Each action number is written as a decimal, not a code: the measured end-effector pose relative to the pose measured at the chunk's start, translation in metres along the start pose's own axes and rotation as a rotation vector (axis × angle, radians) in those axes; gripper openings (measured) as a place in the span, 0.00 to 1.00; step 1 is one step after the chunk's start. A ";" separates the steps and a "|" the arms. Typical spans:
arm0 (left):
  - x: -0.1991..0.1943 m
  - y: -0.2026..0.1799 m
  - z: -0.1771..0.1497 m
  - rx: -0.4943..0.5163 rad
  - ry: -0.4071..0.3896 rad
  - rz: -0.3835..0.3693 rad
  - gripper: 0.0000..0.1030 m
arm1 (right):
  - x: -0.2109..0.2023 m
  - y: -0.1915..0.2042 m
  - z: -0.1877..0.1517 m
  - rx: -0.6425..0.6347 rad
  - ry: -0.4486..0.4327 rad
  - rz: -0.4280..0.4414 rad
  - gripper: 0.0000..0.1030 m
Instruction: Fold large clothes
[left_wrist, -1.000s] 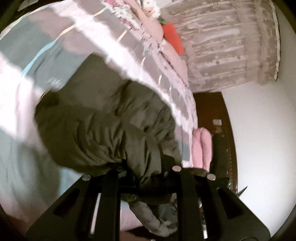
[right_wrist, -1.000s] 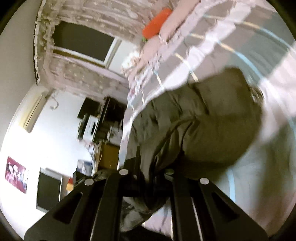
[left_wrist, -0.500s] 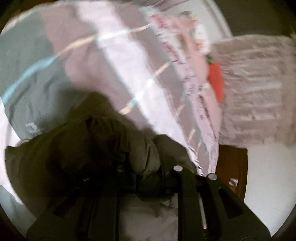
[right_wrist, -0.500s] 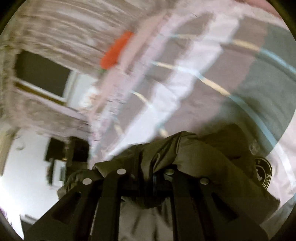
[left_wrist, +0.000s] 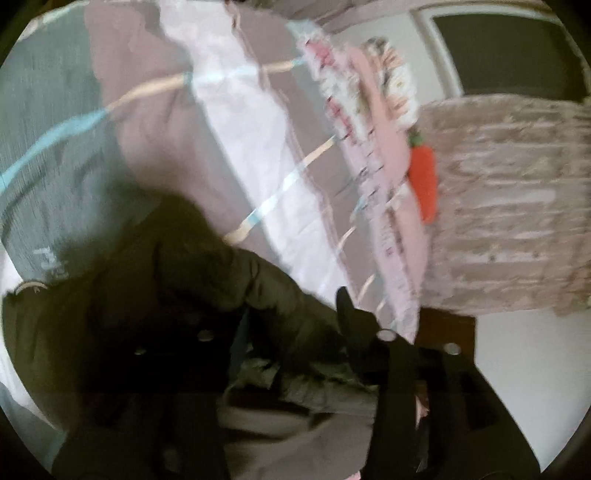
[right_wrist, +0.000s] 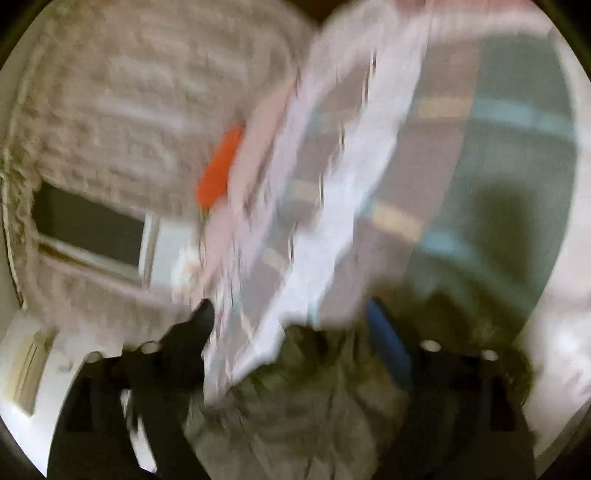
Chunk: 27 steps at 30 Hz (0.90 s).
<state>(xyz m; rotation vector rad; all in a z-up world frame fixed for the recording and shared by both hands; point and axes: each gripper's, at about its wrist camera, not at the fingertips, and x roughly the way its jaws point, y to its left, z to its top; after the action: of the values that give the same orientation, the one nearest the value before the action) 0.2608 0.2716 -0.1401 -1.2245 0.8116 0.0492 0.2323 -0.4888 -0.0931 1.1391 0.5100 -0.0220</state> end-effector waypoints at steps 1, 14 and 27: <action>-0.006 -0.004 0.000 0.022 -0.015 0.001 0.52 | -0.002 0.010 -0.001 -0.038 0.064 -0.032 0.83; -0.126 -0.116 -0.044 0.389 -0.405 0.025 0.81 | 0.059 0.136 -0.208 -0.952 0.494 -0.168 0.81; 0.107 -0.118 -0.214 1.079 0.019 0.563 0.60 | 0.117 0.120 -0.225 -1.082 0.397 -0.338 0.81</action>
<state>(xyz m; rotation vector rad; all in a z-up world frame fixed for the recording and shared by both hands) 0.2786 0.0061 -0.1274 0.0320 0.9774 0.0453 0.2840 -0.2133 -0.1074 -0.0195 0.9095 0.1735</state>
